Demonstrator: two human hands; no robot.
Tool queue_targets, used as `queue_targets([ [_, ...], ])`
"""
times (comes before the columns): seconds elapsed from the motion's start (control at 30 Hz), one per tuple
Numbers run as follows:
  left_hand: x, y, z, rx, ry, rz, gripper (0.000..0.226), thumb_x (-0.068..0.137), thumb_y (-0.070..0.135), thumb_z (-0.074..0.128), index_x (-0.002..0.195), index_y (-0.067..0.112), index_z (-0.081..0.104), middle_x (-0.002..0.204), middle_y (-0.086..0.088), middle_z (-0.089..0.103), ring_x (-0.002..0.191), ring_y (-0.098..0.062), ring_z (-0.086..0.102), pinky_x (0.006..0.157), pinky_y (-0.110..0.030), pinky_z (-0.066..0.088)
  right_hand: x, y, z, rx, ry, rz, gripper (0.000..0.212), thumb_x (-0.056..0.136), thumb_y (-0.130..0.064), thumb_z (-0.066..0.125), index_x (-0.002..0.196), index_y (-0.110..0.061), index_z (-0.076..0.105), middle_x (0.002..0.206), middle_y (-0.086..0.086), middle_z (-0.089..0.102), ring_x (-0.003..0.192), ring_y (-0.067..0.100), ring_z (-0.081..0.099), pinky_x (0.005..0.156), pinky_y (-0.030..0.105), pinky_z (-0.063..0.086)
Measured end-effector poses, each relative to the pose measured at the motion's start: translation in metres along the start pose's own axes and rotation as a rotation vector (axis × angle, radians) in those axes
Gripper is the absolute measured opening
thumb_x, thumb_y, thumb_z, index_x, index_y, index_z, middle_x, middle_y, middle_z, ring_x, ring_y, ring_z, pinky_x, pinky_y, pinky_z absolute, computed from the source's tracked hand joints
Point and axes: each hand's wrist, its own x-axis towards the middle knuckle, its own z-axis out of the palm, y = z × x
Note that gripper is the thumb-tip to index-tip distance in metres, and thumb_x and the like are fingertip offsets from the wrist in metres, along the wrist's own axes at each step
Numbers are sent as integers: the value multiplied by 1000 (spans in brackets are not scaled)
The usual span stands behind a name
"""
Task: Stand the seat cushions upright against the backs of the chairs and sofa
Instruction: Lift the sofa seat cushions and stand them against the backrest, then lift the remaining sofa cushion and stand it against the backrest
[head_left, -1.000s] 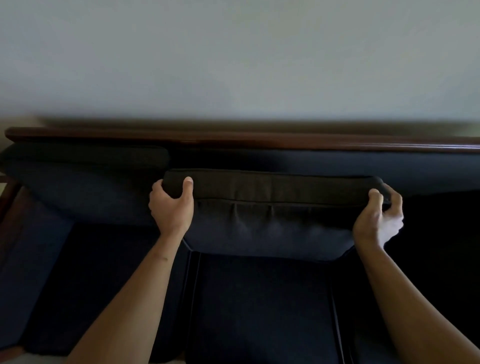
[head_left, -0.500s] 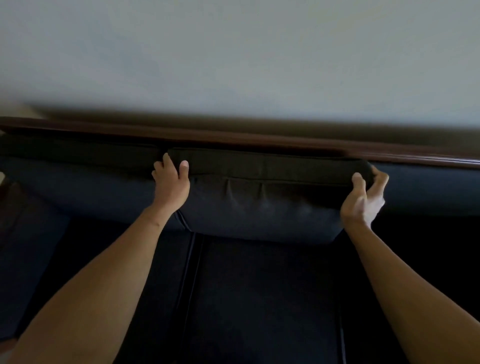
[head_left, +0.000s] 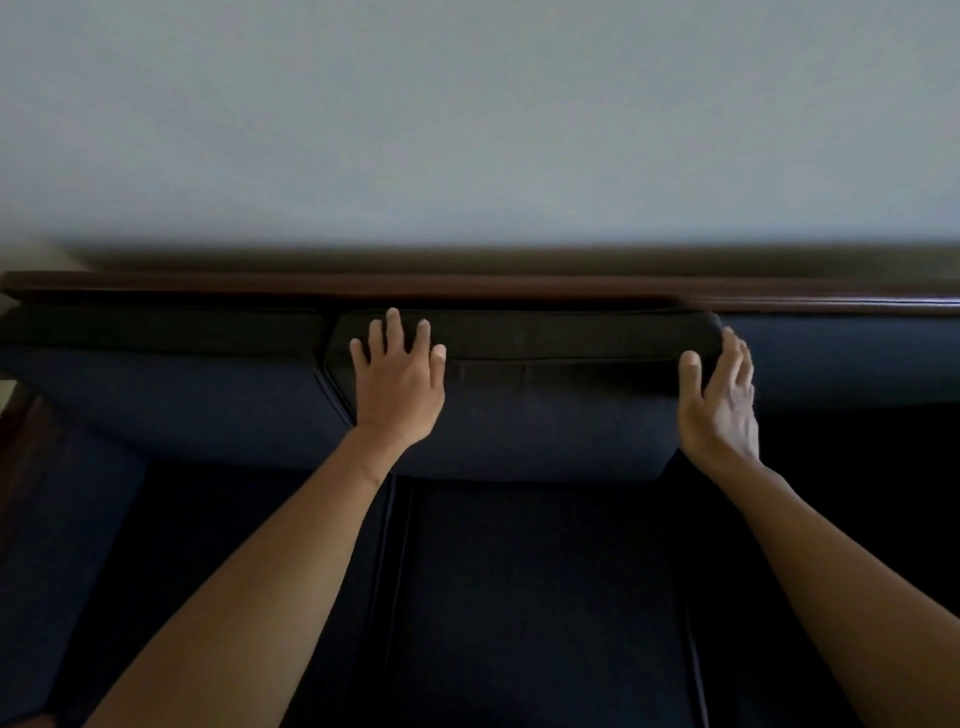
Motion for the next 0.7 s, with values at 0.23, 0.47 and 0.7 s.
queue_targets([
  [0.23, -60, 104, -3, -112, -15, 341, 52, 111, 38, 47, 156, 11, 54, 171, -25, 33, 158, -49, 30, 125, -67, 26, -81, 58, -90, -141, 108, 119, 65, 105, -51, 44, 161, -20, 31, 173, 11, 16, 160, 30, 13, 126, 53, 22],
  [0.47, -103, 248, 0, -222, -88, 559, 50, 110, 35, 55, 155, 12, 56, 172, -22, 33, 159, -44, 29, 127, -63, 25, -150, 140, -192, -113, 253, 298, 62, 104, -55, 42, 159, -24, 36, 173, 5, 18, 161, 23, 9, 127, 53, 20],
  [0.7, -132, 421, 30, -286, -155, 684, 55, 107, 43, 54, 154, 14, 56, 171, -19, 36, 158, -43, 33, 126, -61, 29, -147, 257, -290, -122, 383, 449, 63, 103, -53, 48, 157, -22, 39, 172, 10, 22, 161, 27, 12, 127, 51, 19],
])
